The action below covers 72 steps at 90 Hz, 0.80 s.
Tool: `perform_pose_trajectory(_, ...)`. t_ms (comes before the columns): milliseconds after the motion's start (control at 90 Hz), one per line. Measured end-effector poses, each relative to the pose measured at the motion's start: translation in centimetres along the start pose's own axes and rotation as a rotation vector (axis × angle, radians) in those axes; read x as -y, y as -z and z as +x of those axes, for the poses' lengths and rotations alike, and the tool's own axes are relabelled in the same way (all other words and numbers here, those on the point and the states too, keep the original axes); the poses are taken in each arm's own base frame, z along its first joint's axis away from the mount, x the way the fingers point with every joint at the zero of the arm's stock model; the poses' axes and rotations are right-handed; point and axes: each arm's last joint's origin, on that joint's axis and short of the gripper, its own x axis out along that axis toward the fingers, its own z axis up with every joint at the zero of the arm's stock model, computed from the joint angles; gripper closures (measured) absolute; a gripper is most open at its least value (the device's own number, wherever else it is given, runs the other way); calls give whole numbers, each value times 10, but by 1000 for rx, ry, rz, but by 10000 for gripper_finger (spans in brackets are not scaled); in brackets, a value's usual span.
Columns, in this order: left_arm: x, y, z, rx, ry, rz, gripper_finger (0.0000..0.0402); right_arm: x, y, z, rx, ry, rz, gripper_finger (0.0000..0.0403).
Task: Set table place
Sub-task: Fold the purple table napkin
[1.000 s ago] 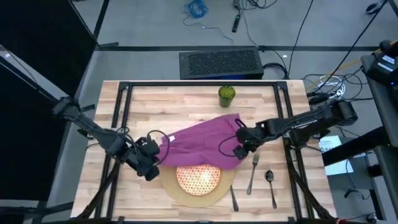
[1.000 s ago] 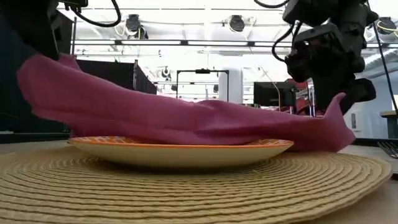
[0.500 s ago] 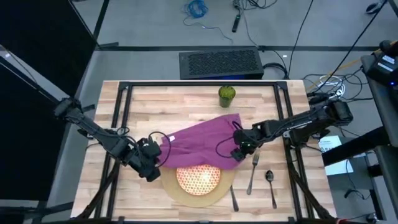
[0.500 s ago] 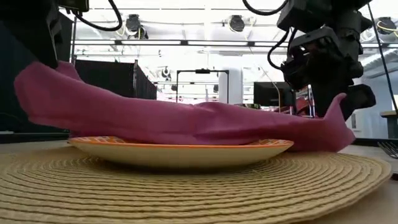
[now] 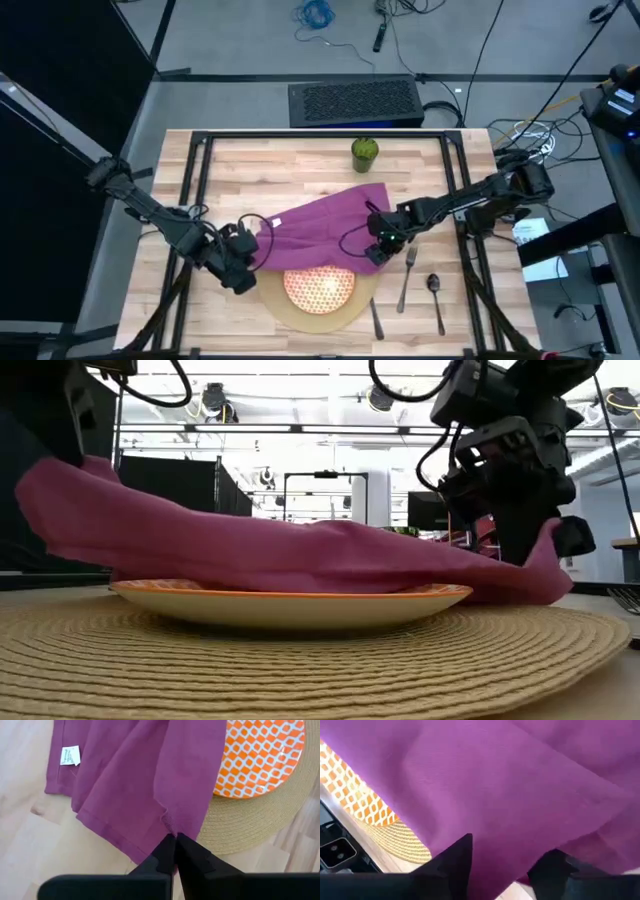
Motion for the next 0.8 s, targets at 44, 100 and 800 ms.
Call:
perform_pose_trajectory(44,0,0,0,0,0,0,402,0,0,0,0,-1,-16,312)
perform_pose_trajectory(100,0,0,0,0,0,0,402,0,0,-1,4,-4,-36,359)
perform_pose_trajectory(800,-1,-5,0,61,-26,-4,402,-87,20,-59,95,79,-287,403)
